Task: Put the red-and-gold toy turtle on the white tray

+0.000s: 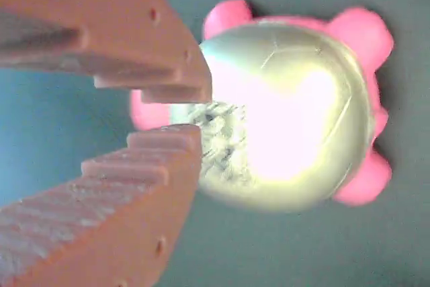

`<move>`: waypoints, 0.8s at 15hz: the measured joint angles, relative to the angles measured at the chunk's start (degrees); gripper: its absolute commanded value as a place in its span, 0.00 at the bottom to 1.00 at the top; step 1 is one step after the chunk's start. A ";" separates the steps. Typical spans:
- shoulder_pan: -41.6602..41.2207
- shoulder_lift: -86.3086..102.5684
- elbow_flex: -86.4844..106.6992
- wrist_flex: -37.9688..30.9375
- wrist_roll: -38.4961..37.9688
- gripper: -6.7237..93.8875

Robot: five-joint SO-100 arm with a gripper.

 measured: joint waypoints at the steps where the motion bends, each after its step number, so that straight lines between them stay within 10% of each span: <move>1: -0.26 -4.39 -4.66 2.90 0.35 0.07; 12: 5.10 -22.15 -24.35 10.99 -3.96 0.49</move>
